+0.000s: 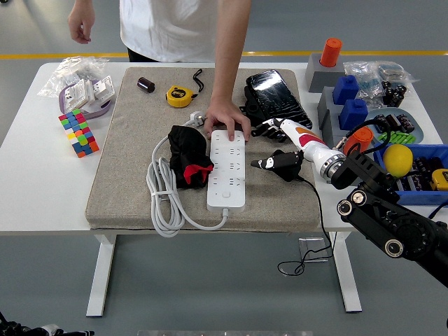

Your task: Pull the plug out and thorw away

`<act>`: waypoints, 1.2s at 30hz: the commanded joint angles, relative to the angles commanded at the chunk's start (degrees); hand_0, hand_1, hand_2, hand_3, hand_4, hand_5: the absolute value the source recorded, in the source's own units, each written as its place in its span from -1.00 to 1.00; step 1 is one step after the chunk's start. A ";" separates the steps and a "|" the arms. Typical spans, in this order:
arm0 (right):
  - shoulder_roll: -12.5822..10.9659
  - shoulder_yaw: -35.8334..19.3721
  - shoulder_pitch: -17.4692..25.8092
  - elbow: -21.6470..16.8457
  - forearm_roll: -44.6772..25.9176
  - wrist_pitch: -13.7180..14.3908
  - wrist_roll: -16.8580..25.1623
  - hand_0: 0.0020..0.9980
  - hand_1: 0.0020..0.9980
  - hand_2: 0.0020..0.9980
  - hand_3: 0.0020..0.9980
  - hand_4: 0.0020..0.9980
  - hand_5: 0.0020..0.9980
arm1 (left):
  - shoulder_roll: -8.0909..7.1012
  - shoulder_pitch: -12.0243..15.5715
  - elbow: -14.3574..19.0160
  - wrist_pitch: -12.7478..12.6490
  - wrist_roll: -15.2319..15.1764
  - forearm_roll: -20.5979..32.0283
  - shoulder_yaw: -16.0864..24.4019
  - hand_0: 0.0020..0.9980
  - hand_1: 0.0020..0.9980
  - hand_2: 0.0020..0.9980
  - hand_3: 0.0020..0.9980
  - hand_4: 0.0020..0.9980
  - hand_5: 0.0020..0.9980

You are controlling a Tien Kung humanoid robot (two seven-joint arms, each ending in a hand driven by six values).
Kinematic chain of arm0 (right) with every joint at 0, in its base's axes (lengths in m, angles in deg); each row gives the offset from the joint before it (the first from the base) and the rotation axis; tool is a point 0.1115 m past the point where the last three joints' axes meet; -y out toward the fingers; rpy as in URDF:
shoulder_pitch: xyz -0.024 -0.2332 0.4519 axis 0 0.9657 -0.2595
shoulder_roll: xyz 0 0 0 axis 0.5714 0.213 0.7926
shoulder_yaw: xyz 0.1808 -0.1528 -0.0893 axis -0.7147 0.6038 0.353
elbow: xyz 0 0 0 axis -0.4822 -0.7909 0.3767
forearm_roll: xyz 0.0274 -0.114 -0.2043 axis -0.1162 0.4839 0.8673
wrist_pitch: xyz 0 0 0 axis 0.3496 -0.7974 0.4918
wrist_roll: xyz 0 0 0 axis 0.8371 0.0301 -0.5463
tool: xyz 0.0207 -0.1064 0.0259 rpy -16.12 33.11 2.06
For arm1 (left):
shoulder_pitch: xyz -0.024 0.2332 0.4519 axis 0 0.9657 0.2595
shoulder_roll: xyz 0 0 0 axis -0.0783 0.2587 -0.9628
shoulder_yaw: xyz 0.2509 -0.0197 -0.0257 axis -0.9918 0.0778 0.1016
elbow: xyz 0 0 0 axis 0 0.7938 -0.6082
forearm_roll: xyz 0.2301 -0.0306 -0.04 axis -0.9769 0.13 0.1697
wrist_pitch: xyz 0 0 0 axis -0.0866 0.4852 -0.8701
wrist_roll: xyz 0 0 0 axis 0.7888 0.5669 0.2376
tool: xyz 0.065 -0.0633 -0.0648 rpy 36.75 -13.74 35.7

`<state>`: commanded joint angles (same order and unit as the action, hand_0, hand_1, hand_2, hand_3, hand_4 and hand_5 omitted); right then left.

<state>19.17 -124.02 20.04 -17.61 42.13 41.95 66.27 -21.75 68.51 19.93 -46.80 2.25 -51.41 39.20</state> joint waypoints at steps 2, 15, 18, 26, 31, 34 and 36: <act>-1.21 -0.88 1.52 -4.31 0.20 -1.03 -1.03 0.33 0.46 0.45 0.54 1.00 -0.30 | -0.03 0.06 -0.04 -0.03 -0.04 0.16 0.11 0.10 0.37 0.41 0.38 0.76 0.17; -3.96 0.40 5.24 -22.94 -1.26 -13.01 -7.82 -0.21 -0.31 -0.27 0.17 0.71 -1.00 | 0.12 -0.15 -0.03 0.00 0.01 -0.24 0.08 0.09 0.37 0.41 0.37 0.76 0.17; -3.56 1.87 5.11 -22.52 -2.69 -15.27 -8.42 -0.97 -0.90 -0.72 0.15 0.45 -1.00 | 0.11 -0.06 -0.04 -0.03 -0.01 -0.03 0.13 0.09 0.37 0.41 0.37 0.76 0.17; -1.39 4.51 2.90 -20.46 -2.91 -16.71 -9.55 -1.00 -0.96 -0.75 0.35 0.43 -1.00 | 0.01 -0.08 0.03 -0.03 -0.02 -0.07 0.04 0.10 0.37 0.41 0.37 0.76 0.17; -0.44 4.84 2.05 -20.00 -2.80 -19.30 -11.81 -1.00 -0.97 -0.75 0.42 0.34 -1.00 | -0.13 -0.17 0.05 0.03 0.04 -0.17 -0.03 0.09 0.37 0.41 0.37 0.76 0.17; -0.31 5.43 1.62 -18.68 -2.97 -21.24 -13.59 -1.00 -0.98 -0.75 0.66 0.21 -1.00 | -0.07 -0.30 0.08 0.08 0.15 0.02 -0.32 0.09 0.37 0.41 0.37 0.76 0.17; -0.04 5.67 1.56 -17.70 -2.39 -22.21 -14.44 -1.00 -0.98 -0.75 0.66 0.21 -1.00 | -0.11 -0.20 0.26 0.02 -0.01 -0.35 0.16 0.09 0.37 0.41 0.37 0.76 0.17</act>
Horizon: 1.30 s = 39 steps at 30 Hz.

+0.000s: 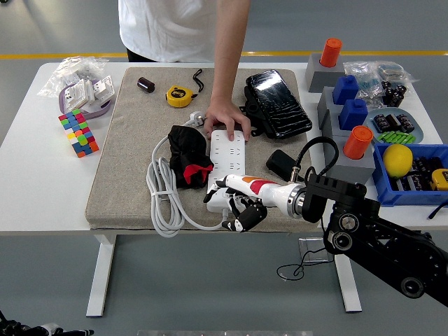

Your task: Pull the plug out and thorw away

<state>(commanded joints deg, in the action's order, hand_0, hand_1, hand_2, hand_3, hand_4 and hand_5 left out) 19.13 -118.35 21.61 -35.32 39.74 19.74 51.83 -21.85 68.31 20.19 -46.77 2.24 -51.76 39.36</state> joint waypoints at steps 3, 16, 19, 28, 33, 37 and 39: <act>0.45 0.36 -0.24 1.06 1.19 -0.84 -0.91 -1.00 -0.98 -0.75 0.66 0.21 -1.00 | -0.04 0.23 -0.16 0.02 0.09 0.38 -0.33 0.09 0.37 0.41 0.37 0.76 0.17; 1.92 0.18 -1.96 4.39 5.79 -1.79 -3.55 -1.00 -0.99 -0.76 0.81 0.08 -1.00 | 0.03 0.11 0.02 0.04 0.05 0.18 -0.42 0.10 0.37 0.41 0.37 0.76 0.17; 1.85 -0.41 -2.01 4.46 6.43 -2.06 -3.86 -1.00 -0.99 -0.76 0.81 0.08 -1.00 | -0.03 0.29 -0.08 -0.05 -0.01 0.66 -0.49 0.10 0.37 0.41 0.37 0.76 0.17; 1.67 -1.02 -1.83 5.08 6.06 -4.61 -4.68 -1.00 -0.99 -0.76 0.80 0.05 -1.00 | 0.01 0.34 -0.18 0.00 0.05 0.29 -0.48 0.10 0.37 0.41 0.37 0.76 0.17; 1.61 -1.16 -1.62 4.68 5.24 -5.58 -4.97 -1.00 -0.99 -0.76 0.80 0.05 -1.00 | 0.03 0.39 -0.23 -0.01 0.04 0.43 -0.39 0.10 0.37 0.41 0.37 0.76 0.17; 1.70 -1.10 -1.81 5.15 5.48 -5.20 -4.68 -1.00 -1.00 -0.76 0.80 0.03 -1.00 | 0.07 0.31 -0.24 0.01 0.05 0.31 -0.42 0.10 0.37 0.41 0.37 0.76 0.17; 1.66 -0.98 -1.84 5.52 5.33 -4.94 -4.50 -1.00 -1.00 -0.76 0.80 0.03 -1.00 | 0.11 0.22 -0.24 -0.01 0.05 0.26 -0.39 0.10 0.37 0.41 0.37 0.76 0.17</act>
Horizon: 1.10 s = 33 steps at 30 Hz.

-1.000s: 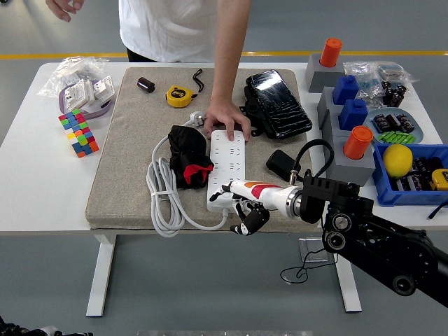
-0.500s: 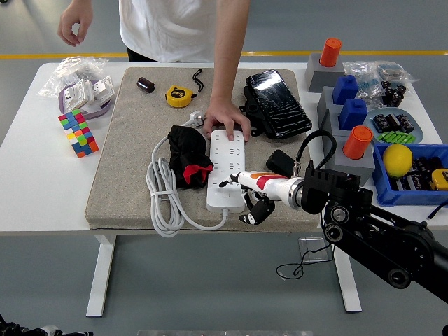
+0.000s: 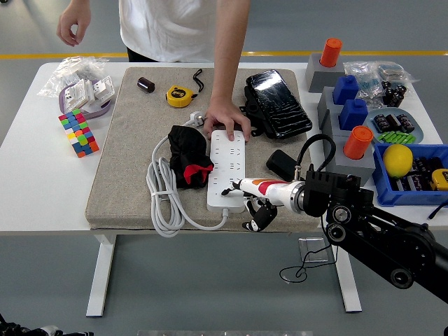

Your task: Pull the plug out and thorw away

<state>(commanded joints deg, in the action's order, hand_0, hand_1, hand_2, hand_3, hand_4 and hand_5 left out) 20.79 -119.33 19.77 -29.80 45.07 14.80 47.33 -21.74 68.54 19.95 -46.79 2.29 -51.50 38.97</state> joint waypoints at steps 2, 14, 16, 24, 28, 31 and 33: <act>-0.04 0.05 0.08 0.20 -0.09 0.31 0.24 -1.00 -1.00 -0.76 0.80 0.02 -1.00 | -0.01 -0.02 -0.01 -0.03 -0.04 0.14 0.02 0.10 0.37 0.41 0.37 0.76 0.17; -0.16 0.05 0.07 0.68 -0.07 -0.77 0.00 -1.00 -1.00 -0.76 0.79 0.02 -1.00 | 0.00 -0.07 -0.05 -0.06 -0.07 0.29 0.04 0.09 0.37 0.41 0.37 0.76 0.18; -0.15 0.23 0.07 0.86 -0.10 -1.04 -0.04 -1.00 -1.00 -0.76 0.79 0.02 -1.00 | 0.01 -0.07 -0.05 -0.06 -0.08 0.33 0.04 0.09 0.37 0.41 0.37 0.76 0.18; -0.18 0.59 -0.03 0.92 -0.33 -1.38 -0.08 -1.00 -1.00 -0.76 0.78 0.02 -1.00 | 0.08 -0.12 -0.06 -0.07 -0.06 0.21 0.09 0.09 0.37 0.41 0.38 0.76 0.18; -0.51 -1.48 -0.14 -1.31 -0.91 -1.23 0.19 -1.00 -1.00 -0.76 0.78 0.02 -1.00 | 0.05 -0.15 -0.05 -0.08 -0.09 0.28 0.14 0.09 0.37 0.41 0.38 0.76 0.18; -0.85 -3.59 -0.59 -4.14 -0.89 -1.07 0.29 -1.00 -1.00 -0.76 0.78 0.02 -1.00 | 0.01 -0.16 -0.08 -0.08 -0.10 0.34 0.09 0.09 0.37 0.41 0.38 0.76 0.18; -1.09 -4.82 -0.76 -6.30 -0.63 -0.72 0.47 -1.00 -0.99 -0.76 0.77 0.03 -1.00 | 0.02 -0.18 -0.06 -0.06 -0.07 0.22 0.09 0.09 0.37 0.41 0.38 0.76 0.18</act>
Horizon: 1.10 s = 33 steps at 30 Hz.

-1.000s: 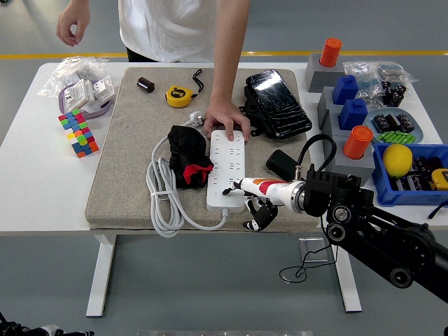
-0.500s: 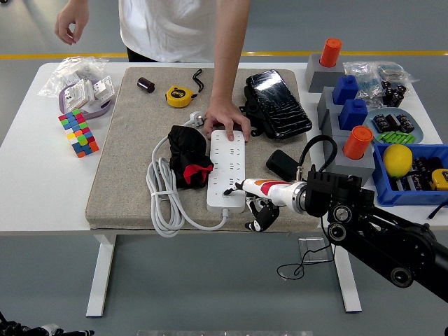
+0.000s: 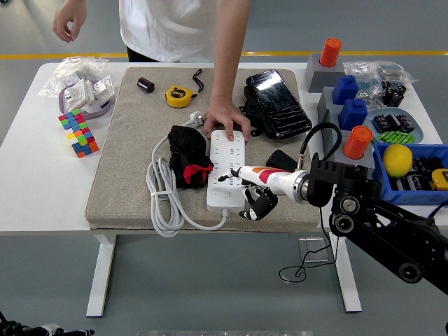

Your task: Pull the plug out and thorw away

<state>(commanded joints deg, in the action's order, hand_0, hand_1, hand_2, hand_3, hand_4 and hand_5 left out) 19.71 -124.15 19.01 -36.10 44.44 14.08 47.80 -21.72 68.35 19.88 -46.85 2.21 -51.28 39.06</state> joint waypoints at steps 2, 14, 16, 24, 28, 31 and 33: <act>-0.19 -0.73 0.12 -1.94 0.48 1.18 0.97 -1.00 -0.99 -0.76 0.77 0.03 -1.00 | 0.04 0.00 -0.01 0.01 0.02 -0.05 -0.03 0.09 0.37 0.41 0.38 0.76 0.18; -1.93 -3.21 2.77 -3.91 3.40 11.96 10.34 -0.11 -0.10 -0.06 0.77 0.51 -1.00 | 0.15 -0.12 0.01 -0.08 -0.08 -0.03 0.16 0.09 0.36 0.41 0.37 0.76 0.18; -2.64 -4.80 3.58 -3.97 3.62 12.59 10.90 -0.11 -0.10 -0.06 0.77 0.51 -1.00 | 0.13 -0.12 0.00 -0.10 -0.11 0.14 0.22 0.09 0.36 0.41 0.37 0.76 0.18; -5.51 -13.13 7.98 -4.70 1.28 11.44 11.49 0.93 0.96 0.94 1.00 1.00 0.15 | 0.07 -0.35 -0.04 -0.09 -0.10 0.05 0.11 0.09 0.36 0.41 0.37 0.76 0.19; -6.19 -16.64 10.25 -4.82 -1.07 11.54 12.22 0.93 0.96 0.94 1.00 1.00 0.15 | 0.17 -0.55 -0.01 -0.04 -0.05 -0.25 0.01 0.09 0.36 0.41 0.37 0.76 0.19; -6.67 -18.48 11.80 -5.14 -1.95 12.43 12.74 1.00 1.00 1.00 1.00 1.00 0.87 | 0.22 -0.71 0.02 -0.03 -0.04 -0.42 -0.09 0.09 0.36 0.41 0.37 0.75 0.19; -7.13 -19.88 13.15 -5.53 -1.96 13.24 12.94 1.00 1.00 1.00 1.00 1.00 0.87 | 0.26 -0.73 0.04 -0.06 -0.07 -0.49 -0.09 0.09 0.36 0.41 0.37 0.75 0.19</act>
<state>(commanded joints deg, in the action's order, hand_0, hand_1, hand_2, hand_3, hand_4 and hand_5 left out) 12.58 -144.03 32.15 -41.63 42.48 27.32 60.74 -21.46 67.62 19.92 -46.91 2.15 -51.77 38.97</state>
